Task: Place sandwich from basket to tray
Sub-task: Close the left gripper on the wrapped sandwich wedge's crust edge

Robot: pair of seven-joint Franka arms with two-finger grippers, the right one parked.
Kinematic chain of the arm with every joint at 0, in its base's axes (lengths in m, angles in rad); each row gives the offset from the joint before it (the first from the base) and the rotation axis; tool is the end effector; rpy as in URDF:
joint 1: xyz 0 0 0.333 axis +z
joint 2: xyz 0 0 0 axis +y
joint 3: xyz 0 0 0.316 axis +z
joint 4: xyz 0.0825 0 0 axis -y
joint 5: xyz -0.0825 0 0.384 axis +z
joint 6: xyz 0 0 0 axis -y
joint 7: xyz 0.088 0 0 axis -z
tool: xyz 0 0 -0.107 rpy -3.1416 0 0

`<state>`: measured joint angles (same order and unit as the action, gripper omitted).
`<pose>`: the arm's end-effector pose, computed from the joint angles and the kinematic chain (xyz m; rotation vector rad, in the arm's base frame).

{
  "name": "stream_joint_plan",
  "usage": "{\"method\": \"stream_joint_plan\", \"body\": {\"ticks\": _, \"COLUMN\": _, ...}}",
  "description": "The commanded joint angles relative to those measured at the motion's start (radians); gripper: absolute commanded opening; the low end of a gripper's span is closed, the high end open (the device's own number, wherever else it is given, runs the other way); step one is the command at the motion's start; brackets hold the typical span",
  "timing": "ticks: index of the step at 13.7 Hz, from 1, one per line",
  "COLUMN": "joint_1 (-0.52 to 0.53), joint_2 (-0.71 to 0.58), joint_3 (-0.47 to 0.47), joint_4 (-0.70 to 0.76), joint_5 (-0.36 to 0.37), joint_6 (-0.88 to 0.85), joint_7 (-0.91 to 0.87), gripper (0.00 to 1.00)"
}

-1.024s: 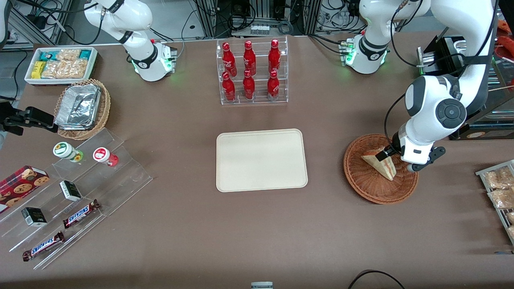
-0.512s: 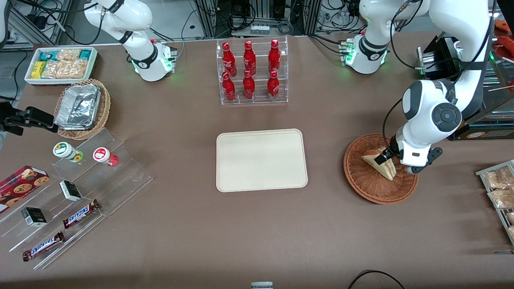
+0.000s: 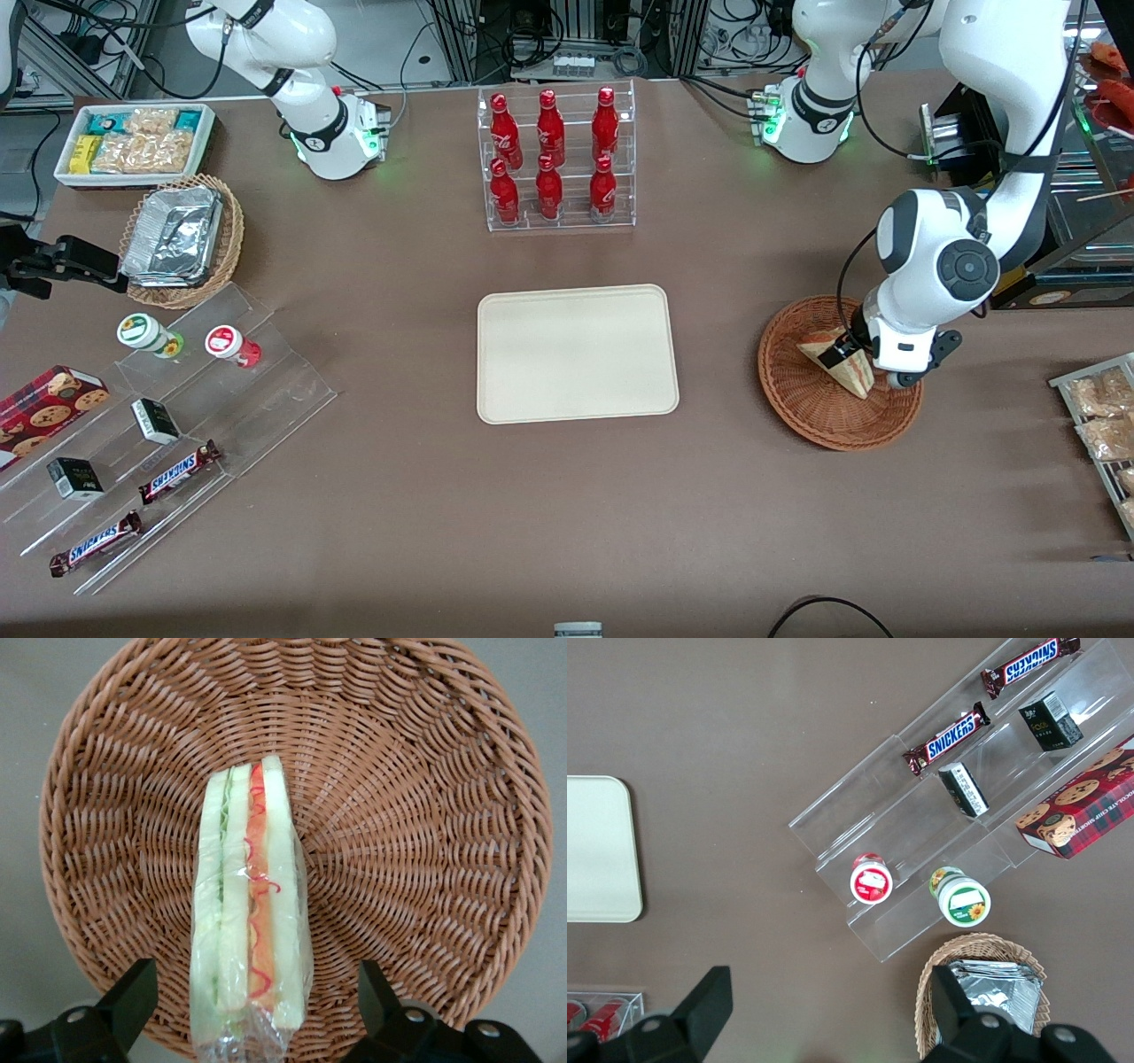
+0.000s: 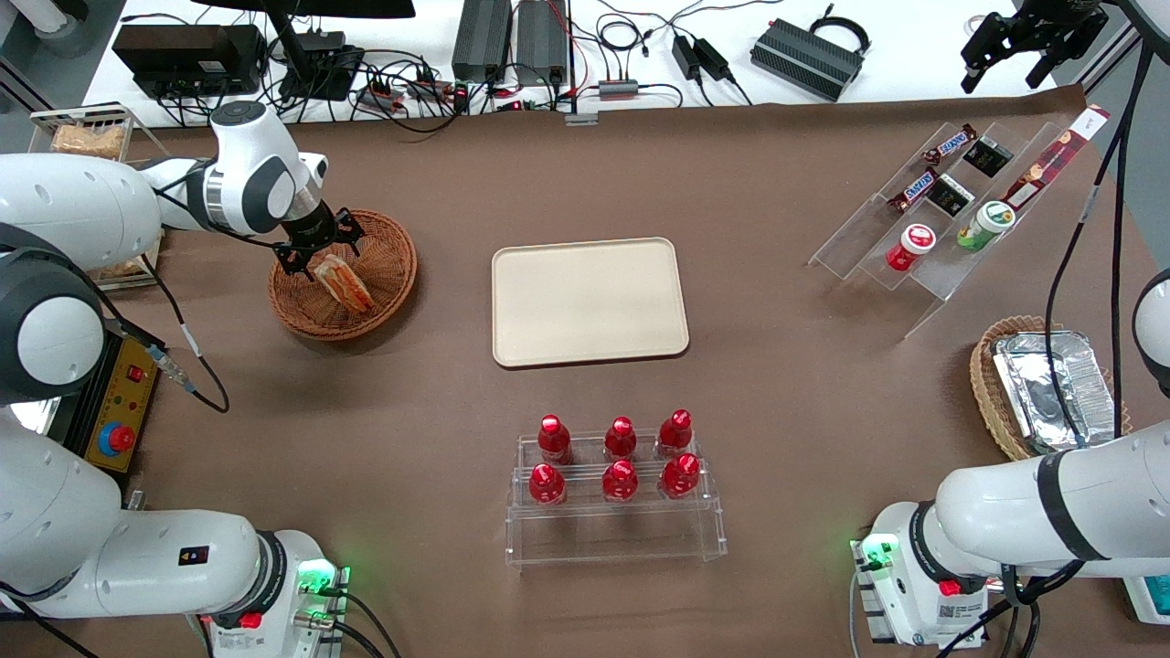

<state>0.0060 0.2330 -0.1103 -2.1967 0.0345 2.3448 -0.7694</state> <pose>0.5423 -0.0562 0.2713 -2.9473 -0.9797 0.1184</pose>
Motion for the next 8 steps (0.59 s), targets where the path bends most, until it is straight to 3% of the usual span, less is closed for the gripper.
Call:
{"method": "stream_joint_plan", "body": {"ticks": 1, "joint_1": -0.004, "joint_2": 0.009, "joint_3": 0.0, "joint_4": -0.018, "joint_5": 0.013, "joint_6": 0.047, "joint_7": -0.034, "gripper": 1.0}}
{"method": "stream_joint_plan", "body": {"ticks": 4, "joint_1": -0.004, "joint_2": 0.023, "joint_3": 0.001, "joint_4": -0.035, "joint_5": 0.013, "joint_6": 0.065, "joint_7": -0.048, "gripper": 0.97}}
{"method": "stream_joint_plan", "body": {"ticks": 5, "joint_1": -0.004, "joint_2": 0.023, "joint_3": 0.001, "joint_4": -0.037, "joint_5": 0.013, "joint_6": 0.065, "joint_7": -0.048, "gripper": 0.86}}
{"method": "stream_joint_plan", "body": {"ticks": 6, "joint_1": -0.004, "joint_2": 0.025, "joint_3": 0.001, "joint_4": -0.037, "joint_5": 0.013, "joint_6": 0.065, "joint_7": -0.053, "gripper": 0.59}}
{"method": "stream_joint_plan", "body": {"ticks": 7, "joint_1": -0.004, "joint_2": 0.025, "joint_3": 0.001, "joint_4": -0.038, "joint_5": 0.013, "joint_6": 0.064, "joint_7": -0.053, "gripper": 0.24}}
{"method": "stream_joint_plan", "body": {"ticks": 8, "joint_1": -0.004, "joint_2": 0.023, "joint_3": 0.003, "joint_4": -0.04, "joint_5": 0.015, "joint_6": 0.061, "joint_7": -0.047, "gripper": 0.05}}
